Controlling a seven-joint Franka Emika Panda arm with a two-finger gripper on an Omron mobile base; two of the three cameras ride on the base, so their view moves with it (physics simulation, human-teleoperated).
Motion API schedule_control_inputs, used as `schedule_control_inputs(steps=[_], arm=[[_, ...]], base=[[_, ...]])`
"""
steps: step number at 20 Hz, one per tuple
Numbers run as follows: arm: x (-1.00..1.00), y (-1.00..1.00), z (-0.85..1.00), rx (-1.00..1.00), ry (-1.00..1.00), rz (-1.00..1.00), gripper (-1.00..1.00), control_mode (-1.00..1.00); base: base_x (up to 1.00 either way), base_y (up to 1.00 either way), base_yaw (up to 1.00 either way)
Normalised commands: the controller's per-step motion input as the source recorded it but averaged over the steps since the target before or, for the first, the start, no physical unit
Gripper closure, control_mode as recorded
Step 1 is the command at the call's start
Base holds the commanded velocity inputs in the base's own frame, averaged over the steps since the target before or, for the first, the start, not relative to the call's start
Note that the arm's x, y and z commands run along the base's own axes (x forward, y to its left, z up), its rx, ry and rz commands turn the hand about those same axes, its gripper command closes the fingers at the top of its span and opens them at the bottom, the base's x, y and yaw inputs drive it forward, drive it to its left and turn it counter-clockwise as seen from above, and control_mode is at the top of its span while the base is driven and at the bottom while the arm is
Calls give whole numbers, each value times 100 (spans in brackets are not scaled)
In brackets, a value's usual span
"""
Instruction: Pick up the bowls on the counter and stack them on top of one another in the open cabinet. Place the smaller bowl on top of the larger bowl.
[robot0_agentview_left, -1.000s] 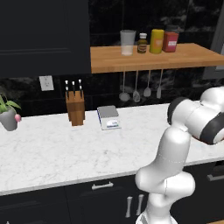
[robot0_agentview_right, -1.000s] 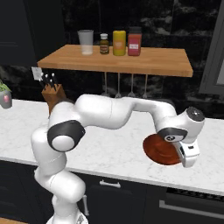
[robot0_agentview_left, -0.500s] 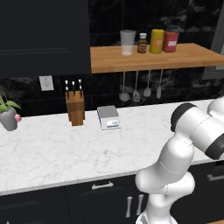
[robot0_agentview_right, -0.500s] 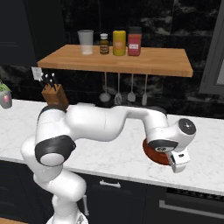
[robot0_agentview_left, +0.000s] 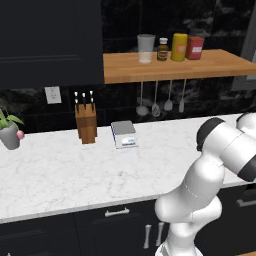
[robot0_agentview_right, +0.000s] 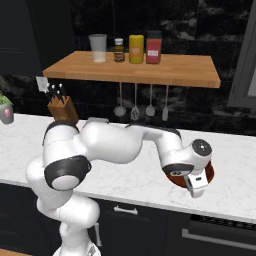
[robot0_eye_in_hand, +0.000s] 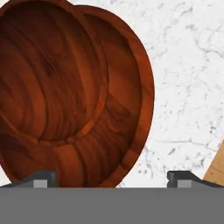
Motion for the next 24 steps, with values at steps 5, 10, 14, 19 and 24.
schedule_control_inputs(steps=[5, 10, 14, 19, 24], arm=[[18, 0, -35, 0, 0, 0, -100, -100], [26, 0, -31, 0, 0, 0, -100, -100], [28, 0, -41, 0, 0, 0, -100, -100], [16, 0, -15, 0, 0, 0, 100, -100], [0, 0, 19, 0, -4, 0, 100, -100]], base=[[0, 0, 0], [0, 0, 0], [0, 0, 0], [0, 0, 0], [0, 0, 0]])
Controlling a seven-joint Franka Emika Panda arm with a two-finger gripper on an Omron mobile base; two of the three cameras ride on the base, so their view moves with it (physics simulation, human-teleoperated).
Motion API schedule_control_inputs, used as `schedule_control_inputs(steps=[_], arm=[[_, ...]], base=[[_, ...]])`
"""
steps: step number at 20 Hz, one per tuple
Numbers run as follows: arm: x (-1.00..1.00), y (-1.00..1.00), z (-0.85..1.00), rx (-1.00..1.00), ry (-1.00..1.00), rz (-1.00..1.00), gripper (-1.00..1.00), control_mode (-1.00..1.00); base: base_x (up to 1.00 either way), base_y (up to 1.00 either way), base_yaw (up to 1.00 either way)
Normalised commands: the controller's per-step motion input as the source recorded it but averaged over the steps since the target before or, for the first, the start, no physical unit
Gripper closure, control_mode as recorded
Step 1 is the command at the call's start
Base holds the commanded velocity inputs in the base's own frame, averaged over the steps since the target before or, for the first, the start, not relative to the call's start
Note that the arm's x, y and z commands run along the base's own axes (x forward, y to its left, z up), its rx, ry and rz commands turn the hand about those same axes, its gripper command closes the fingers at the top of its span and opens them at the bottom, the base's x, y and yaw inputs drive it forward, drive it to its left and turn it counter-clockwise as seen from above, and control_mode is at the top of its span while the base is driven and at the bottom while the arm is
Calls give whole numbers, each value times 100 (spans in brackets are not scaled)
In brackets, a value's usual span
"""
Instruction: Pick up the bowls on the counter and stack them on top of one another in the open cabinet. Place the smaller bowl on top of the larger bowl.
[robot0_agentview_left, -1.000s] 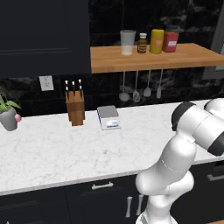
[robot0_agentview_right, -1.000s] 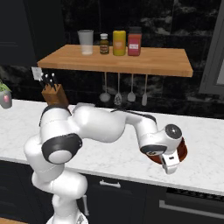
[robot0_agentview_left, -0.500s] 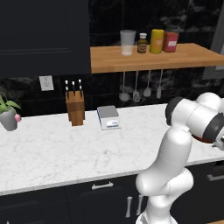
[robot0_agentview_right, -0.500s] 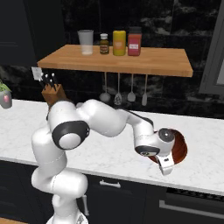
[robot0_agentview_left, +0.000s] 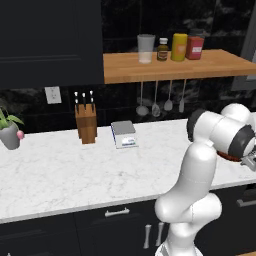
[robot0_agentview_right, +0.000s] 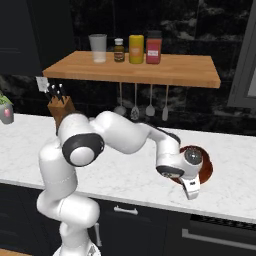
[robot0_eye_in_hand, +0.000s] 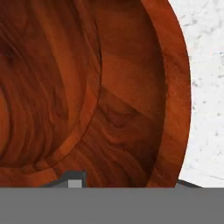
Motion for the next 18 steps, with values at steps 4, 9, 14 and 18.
schedule_control_inputs(steps=[4, 9, 14, 18], arm=[[-11, 18, 100, 0, -25, 0, 100, -100], [-62, 65, 100, -1, -40, 6, 100, -100], [-78, 100, 100, -3, -23, 15, 100, -100], [-42, 100, 100, -5, -5, 19, 100, -100]], base=[[0, 0, 0], [0, 0, 0], [0, 0, 0], [0, 0, 0]])
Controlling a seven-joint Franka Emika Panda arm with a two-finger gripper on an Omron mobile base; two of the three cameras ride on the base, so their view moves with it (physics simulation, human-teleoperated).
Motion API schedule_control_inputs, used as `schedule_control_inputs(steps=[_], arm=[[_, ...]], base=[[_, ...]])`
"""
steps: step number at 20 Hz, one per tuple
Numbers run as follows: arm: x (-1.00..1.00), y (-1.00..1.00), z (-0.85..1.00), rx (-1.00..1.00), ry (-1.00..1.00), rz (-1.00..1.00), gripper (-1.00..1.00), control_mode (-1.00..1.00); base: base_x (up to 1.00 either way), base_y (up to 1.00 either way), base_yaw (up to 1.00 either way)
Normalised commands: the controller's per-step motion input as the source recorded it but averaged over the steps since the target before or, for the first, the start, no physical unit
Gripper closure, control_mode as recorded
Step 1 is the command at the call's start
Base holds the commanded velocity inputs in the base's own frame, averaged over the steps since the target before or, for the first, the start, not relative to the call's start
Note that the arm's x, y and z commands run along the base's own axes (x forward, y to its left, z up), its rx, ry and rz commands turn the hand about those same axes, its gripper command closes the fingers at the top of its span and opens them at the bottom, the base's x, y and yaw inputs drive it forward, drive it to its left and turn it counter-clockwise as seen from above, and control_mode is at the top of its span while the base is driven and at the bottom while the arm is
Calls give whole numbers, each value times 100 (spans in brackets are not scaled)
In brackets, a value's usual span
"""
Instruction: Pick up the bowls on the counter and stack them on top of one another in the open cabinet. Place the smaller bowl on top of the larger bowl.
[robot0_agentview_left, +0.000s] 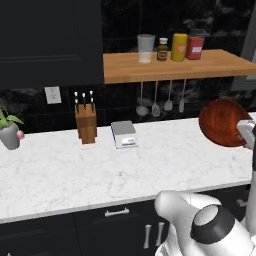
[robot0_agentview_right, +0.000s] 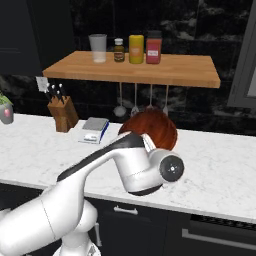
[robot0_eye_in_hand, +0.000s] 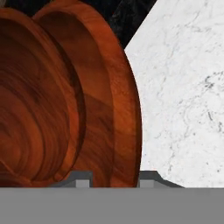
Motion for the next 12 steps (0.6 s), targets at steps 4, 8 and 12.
schedule_control_inputs(steps=[4, 8, 12], arm=[[-17, 100, 99, -2, -1, 21, 100, -100], [-7, 7, 100, -1, -38, -14, 100, -100], [7, -3, 100, 0, -33, -29, 100, -100]], base=[[0, 0, 0], [0, 0, 0], [0, 0, 0]])
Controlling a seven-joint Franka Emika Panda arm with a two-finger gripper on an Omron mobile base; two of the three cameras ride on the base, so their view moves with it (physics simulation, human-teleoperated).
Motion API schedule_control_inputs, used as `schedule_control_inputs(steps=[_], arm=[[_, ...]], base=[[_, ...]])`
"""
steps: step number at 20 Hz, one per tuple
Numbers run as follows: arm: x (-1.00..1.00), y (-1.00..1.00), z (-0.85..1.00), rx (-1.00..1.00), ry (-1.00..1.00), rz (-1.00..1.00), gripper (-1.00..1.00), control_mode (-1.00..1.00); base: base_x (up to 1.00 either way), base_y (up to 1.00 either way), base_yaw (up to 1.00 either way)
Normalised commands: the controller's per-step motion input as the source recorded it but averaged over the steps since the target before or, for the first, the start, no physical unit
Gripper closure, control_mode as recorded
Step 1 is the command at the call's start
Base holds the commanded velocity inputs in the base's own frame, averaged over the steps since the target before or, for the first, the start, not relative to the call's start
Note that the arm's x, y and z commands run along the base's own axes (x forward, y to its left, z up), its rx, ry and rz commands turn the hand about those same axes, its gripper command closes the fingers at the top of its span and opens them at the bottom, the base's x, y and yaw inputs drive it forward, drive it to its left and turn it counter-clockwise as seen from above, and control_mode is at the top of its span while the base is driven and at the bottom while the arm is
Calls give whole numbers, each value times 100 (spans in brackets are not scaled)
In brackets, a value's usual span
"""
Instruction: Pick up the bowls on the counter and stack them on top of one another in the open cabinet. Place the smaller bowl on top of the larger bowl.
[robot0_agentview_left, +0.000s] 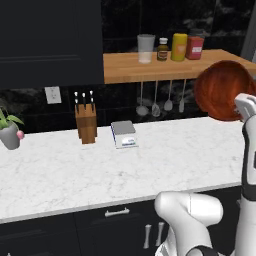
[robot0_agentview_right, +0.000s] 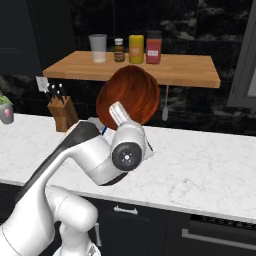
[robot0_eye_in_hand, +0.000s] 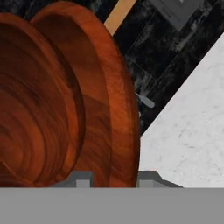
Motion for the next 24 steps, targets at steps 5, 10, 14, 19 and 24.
schedule_control_inputs(steps=[5, 10, 14, 19, 24], arm=[[48, -37, 99, 1, -5, -26, 100, -100], [74, -83, 97, 14, 25, -15, 100, -100], [48, -87, 65, 18, 17, 0, 100, -100], [31, -39, 34, 17, 4, 3, 100, -100], [17, 0, -22, 0, 4, 0, 100, -100]], base=[[0, 0, 0], [0, 0, 0], [0, 0, 0], [0, 0, 0], [0, 0, 0]])
